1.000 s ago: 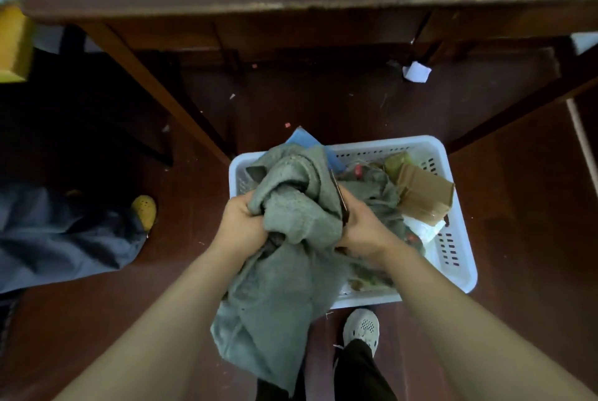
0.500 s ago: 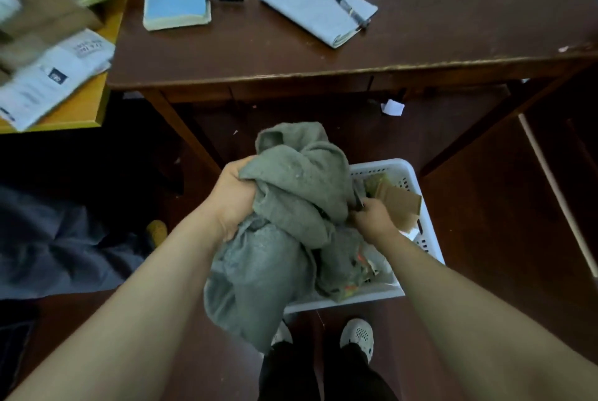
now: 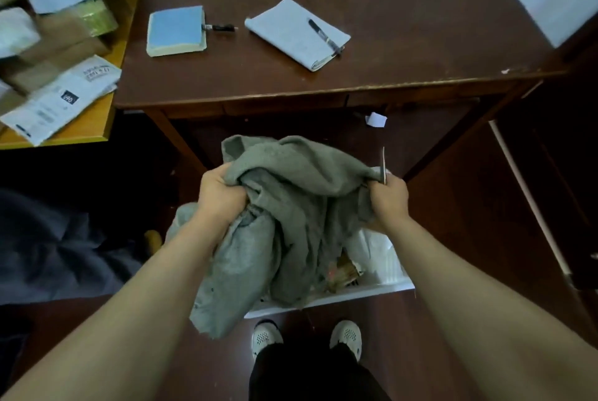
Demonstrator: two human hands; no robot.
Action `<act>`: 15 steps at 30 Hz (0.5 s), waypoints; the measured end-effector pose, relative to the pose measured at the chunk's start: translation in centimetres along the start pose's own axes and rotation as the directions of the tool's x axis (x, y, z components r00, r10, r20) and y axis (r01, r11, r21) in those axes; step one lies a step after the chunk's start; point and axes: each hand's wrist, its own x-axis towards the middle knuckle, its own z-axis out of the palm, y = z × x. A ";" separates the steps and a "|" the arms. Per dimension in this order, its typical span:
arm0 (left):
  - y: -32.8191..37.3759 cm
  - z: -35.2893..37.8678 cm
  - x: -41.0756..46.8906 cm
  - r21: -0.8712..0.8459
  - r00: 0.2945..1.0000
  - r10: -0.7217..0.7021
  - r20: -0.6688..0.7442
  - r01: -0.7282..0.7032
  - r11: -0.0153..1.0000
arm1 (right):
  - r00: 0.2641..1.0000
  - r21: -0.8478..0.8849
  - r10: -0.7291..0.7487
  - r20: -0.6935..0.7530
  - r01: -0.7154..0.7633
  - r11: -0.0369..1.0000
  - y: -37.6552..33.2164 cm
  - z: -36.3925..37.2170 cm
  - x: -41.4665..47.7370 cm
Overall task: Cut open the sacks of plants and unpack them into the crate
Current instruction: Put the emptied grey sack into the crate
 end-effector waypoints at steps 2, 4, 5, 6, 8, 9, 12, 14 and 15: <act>1.3 0.2 -0.3 -0.015 0.999 0.043 0.021 -0.043 0.999 | 0.998 0.066 -0.032 -0.059 0.035 0.997 -0.3 -0.6 -0.3; 2.3 0.6 -0.5 -0.019 0.994 0.104 0.036 -0.103 0.994 | 0.994 0.099 -0.069 -0.079 0.077 0.992 -1.2 -1.4 -0.6; 2.5 0.7 -0.3 -0.004 0.993 0.114 0.033 -0.114 0.993 | 0.995 0.071 -0.066 -0.070 0.071 0.995 -1.4 -1.7 -0.7; 2.7 0.7 -0.3 0.002 0.993 0.113 0.043 -0.113 0.994 | 0.997 0.067 -0.047 -0.068 0.052 0.996 -1.1 -1.8 -0.7; 3.2 0.9 -0.2 -0.006 0.990 0.127 0.062 -0.127 0.992 | 1.000 0.057 -0.005 -0.011 0.006 0.998 -0.8 -2.3 -0.5; 3.6 1.0 -0.1 -0.006 0.986 0.147 0.078 -0.147 0.989 | 0.998 0.038 0.025 0.051 -0.027 0.999 -1.0 -2.6 -0.3; 3.9 1.4 -0.2 -0.021 0.988 0.116 0.106 -0.115 0.993 | 0.977 0.260 0.184 0.107 -0.206 0.943 -1.7 -3.8 -1.0; 3.3 1.8 -0.1 -0.041 0.992 0.069 0.104 -0.065 0.997 | 0.979 0.469 0.106 0.176 -0.178 0.865 -2.6 -4.2 -1.7; 3.0 2.0 -0.1 -0.035 0.993 0.046 0.108 -0.043 0.998 | 0.965 0.518 0.001 0.262 -0.141 0.844 -3.3 -4.3 -2.2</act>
